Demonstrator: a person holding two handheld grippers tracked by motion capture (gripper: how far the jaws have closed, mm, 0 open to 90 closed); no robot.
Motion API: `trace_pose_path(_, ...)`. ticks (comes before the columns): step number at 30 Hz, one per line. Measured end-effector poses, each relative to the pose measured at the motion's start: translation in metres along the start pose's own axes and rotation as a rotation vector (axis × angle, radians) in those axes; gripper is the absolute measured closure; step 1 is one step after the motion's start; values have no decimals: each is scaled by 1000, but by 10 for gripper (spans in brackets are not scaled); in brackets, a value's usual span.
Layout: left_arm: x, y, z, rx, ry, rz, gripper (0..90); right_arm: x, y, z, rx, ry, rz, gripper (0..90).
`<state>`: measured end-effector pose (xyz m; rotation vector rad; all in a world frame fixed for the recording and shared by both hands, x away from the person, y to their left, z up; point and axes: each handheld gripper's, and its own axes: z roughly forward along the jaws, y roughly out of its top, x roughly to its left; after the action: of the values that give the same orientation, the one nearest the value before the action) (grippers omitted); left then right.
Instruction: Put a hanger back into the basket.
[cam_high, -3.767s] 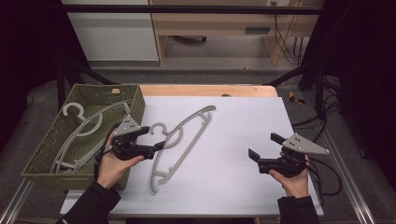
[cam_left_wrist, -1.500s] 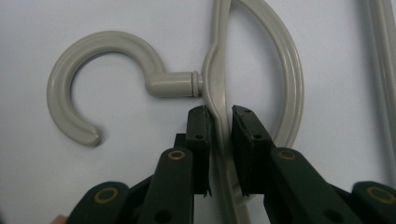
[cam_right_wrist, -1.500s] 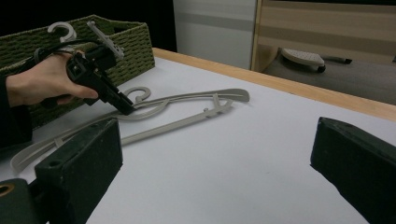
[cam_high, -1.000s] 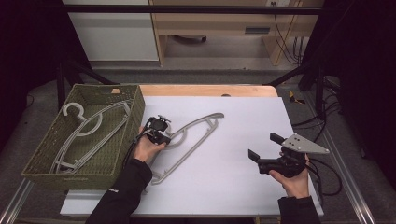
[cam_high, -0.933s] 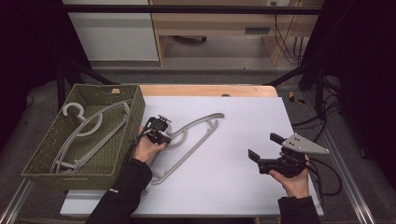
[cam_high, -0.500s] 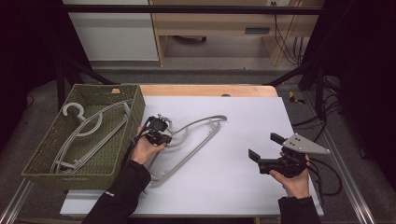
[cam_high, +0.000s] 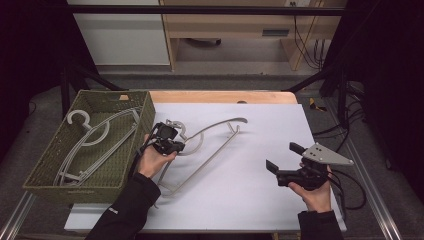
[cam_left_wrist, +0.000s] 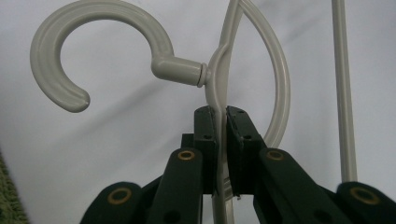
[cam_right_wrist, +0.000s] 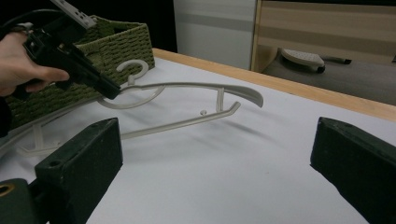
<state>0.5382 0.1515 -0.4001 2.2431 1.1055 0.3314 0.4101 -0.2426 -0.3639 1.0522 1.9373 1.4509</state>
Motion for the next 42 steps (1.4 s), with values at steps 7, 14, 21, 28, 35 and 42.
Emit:
trace_pose_path(7, -18, 9, -30, -75, -6, 47, 834, 0, 1, -1, -6, -2, 1, 26)
trace_pose_path(14, -35, 16, -61, -113, -7, 122, 834, -1, 1, -3, -10, -3, 0, 26)
trace_pose_path(21, -43, 20, -92, -154, -3, 162, 834, -1, 2, -5, -15, -6, 0, 25)
trace_pose_path(28, -38, 24, -119, -175, 9, 173, 834, -1, 2, -5, -15, -10, 0, 25)
trace_pose_path(35, -27, 25, -140, -196, 19, 168, 834, 0, 1, -3, -7, -8, 4, 25)
trace_pose_path(42, -10, 25, -161, -220, 46, 160, 834, -1, 1, -3, -7, -9, 3, 25)
